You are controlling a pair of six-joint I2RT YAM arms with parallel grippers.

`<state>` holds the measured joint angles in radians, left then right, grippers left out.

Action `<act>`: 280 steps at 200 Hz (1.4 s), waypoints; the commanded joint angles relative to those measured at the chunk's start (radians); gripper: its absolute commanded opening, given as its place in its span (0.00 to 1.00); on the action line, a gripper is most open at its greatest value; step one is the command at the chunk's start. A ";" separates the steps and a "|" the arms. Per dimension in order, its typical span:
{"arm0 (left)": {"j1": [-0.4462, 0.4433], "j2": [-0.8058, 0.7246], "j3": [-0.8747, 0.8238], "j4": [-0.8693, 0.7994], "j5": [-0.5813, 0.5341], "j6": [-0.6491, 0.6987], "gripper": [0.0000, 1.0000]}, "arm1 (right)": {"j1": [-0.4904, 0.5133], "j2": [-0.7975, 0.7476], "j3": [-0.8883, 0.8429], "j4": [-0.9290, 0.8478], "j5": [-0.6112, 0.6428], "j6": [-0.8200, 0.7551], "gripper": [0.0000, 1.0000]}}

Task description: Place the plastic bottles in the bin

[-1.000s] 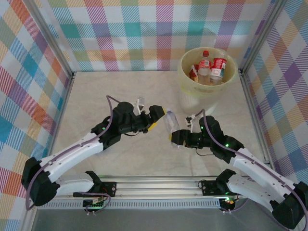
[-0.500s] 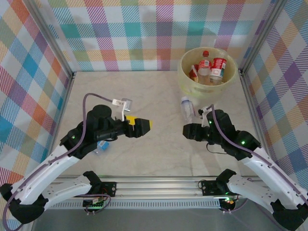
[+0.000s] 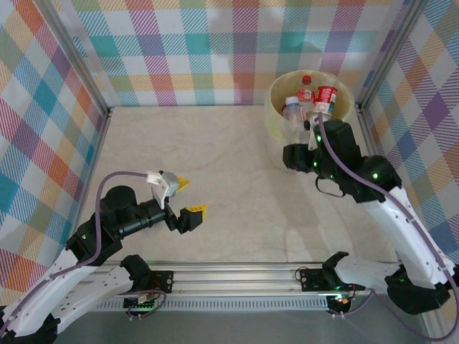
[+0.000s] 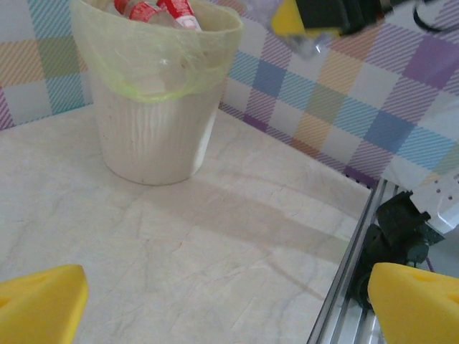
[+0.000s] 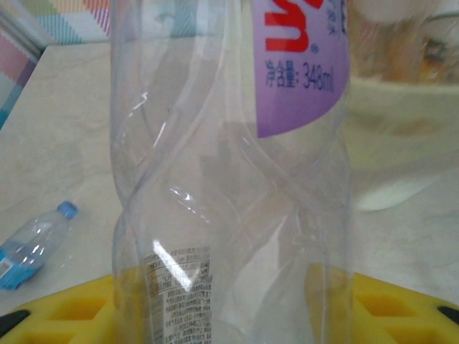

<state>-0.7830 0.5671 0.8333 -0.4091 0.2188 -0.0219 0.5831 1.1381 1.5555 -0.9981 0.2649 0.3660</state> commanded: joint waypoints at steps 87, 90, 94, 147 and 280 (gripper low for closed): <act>-0.005 0.022 -0.060 0.036 -0.033 -0.003 1.00 | -0.285 0.409 0.356 0.134 -0.206 -0.200 0.55; -0.005 0.023 -0.059 0.034 -0.034 -0.001 1.00 | -0.285 0.420 0.364 0.137 -0.208 -0.205 0.55; -0.004 0.024 -0.059 0.033 -0.038 0.001 1.00 | -0.287 0.434 0.374 0.140 -0.207 -0.210 0.55; -0.004 0.033 -0.061 0.027 -0.054 -0.003 1.00 | -0.328 0.626 0.518 0.131 -0.240 -0.232 0.56; -0.005 0.036 -0.059 0.020 -0.060 -0.003 1.00 | -0.346 0.605 0.488 0.101 -0.202 -0.249 0.81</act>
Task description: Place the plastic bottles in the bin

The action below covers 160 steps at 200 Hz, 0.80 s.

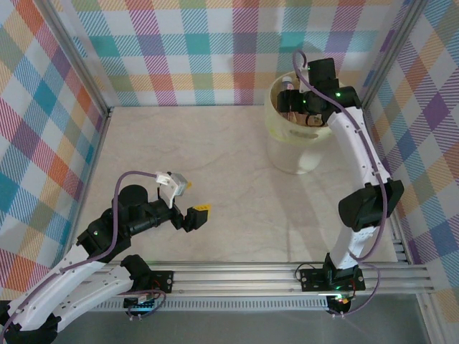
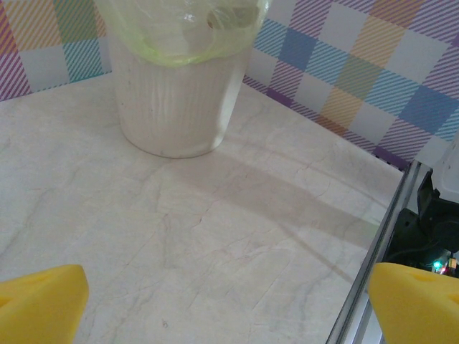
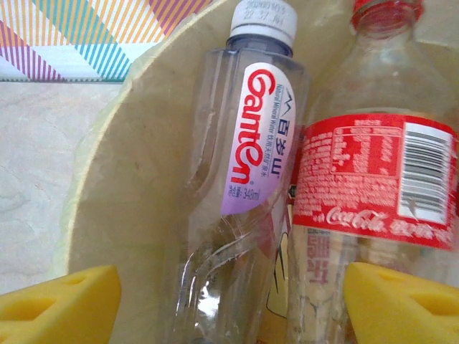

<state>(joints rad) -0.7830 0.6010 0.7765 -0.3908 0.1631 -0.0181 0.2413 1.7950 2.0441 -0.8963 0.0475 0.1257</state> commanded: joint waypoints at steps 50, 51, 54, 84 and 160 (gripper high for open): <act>-0.005 0.006 -0.002 -0.003 -0.020 -0.018 1.00 | -0.005 -0.056 0.029 0.002 -0.025 0.053 0.73; -0.005 0.006 -0.001 -0.003 -0.022 -0.017 1.00 | -0.005 -0.056 0.028 0.002 -0.026 0.053 0.73; -0.005 0.006 0.000 -0.007 -0.026 -0.018 1.00 | -0.005 -0.059 0.026 0.002 -0.033 0.058 0.73; -0.004 0.004 0.017 -0.056 -0.097 -0.004 1.00 | -0.005 -0.135 -0.054 0.045 -0.109 0.073 0.75; -0.004 0.026 0.035 -0.149 -0.264 0.054 1.00 | -0.003 -0.550 -0.550 0.175 -0.294 0.144 0.81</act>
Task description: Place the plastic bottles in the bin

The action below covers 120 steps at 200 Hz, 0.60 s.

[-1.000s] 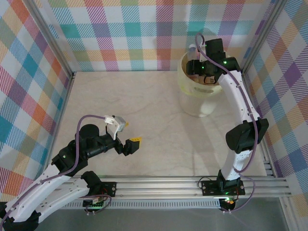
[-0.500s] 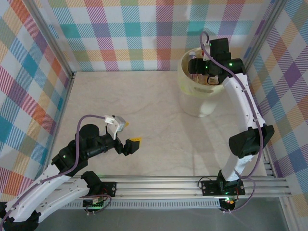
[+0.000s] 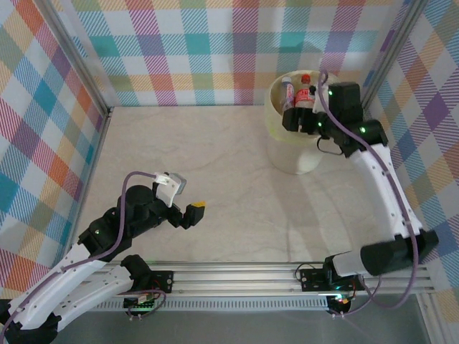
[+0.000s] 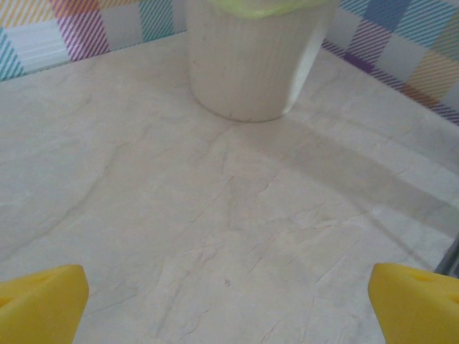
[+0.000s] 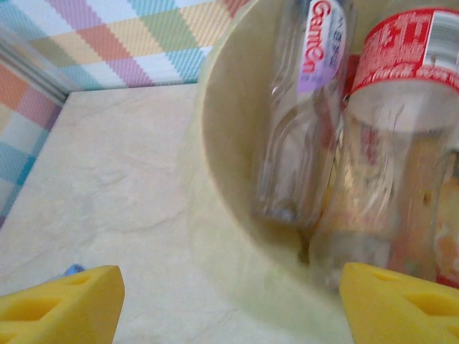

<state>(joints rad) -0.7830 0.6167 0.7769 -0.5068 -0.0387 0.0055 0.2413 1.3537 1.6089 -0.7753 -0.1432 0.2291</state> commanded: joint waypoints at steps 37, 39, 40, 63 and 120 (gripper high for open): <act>-0.005 0.031 0.041 -0.044 -0.116 0.031 1.00 | -0.003 -0.315 -0.324 0.051 -0.242 0.081 0.87; -0.005 0.033 0.042 -0.045 -0.121 0.029 1.00 | -0.003 -0.327 -0.335 0.049 -0.250 0.084 0.88; -0.005 0.033 0.042 -0.046 -0.124 0.029 1.00 | -0.004 -0.332 -0.340 0.049 -0.253 0.085 0.88; -0.005 0.061 0.067 -0.085 -0.154 -0.003 1.00 | -0.003 -0.452 -0.437 0.047 -0.356 0.113 0.99; 0.000 0.169 0.210 -0.349 -0.383 -0.108 1.00 | -0.004 -0.655 -0.580 -0.043 -0.443 0.142 1.00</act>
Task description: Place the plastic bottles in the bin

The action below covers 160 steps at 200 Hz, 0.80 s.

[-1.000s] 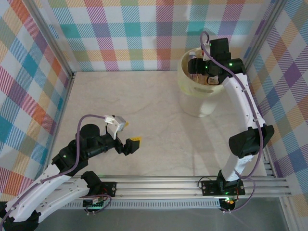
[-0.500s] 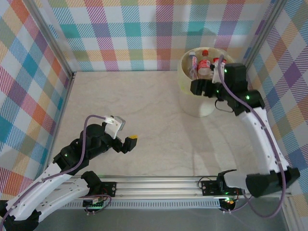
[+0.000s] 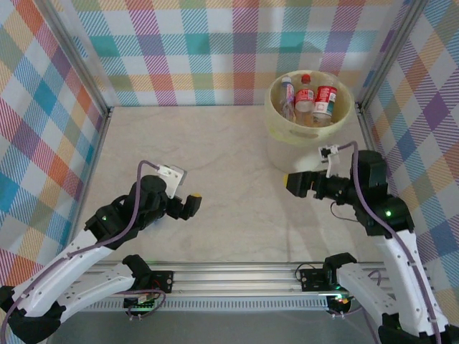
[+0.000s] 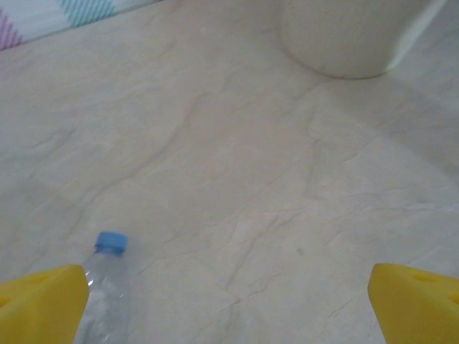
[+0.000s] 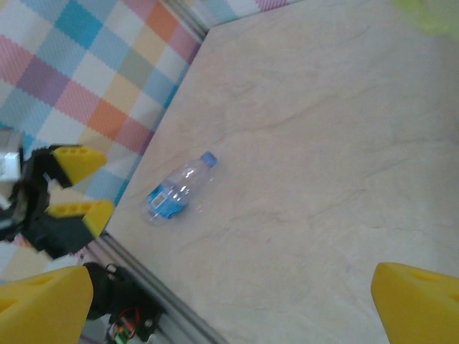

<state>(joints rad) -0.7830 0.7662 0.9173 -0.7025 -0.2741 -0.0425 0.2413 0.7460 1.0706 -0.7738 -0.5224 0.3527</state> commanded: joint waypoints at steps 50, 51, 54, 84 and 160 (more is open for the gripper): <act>0.101 0.145 0.112 -0.305 -0.200 -0.117 1.00 | -0.003 -0.123 -0.152 -0.005 -0.077 0.071 1.00; 0.106 0.149 0.113 -0.307 -0.198 -0.117 1.00 | -0.004 -0.123 -0.153 -0.004 -0.078 0.072 1.00; 0.120 0.159 0.112 -0.309 -0.188 -0.117 1.00 | -0.004 -0.123 -0.158 0.003 -0.084 0.076 1.00; 0.260 0.247 0.106 -0.307 -0.083 -0.112 1.00 | -0.003 -0.123 -0.184 0.037 -0.111 0.105 1.00; 0.471 0.480 0.121 -0.304 0.042 -0.092 1.00 | -0.004 -0.152 -0.271 0.059 -0.113 0.147 1.00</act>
<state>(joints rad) -0.3576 1.1854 1.0092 -0.9749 -0.2928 -0.1421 0.2413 0.6018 0.8158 -0.7479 -0.6144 0.4728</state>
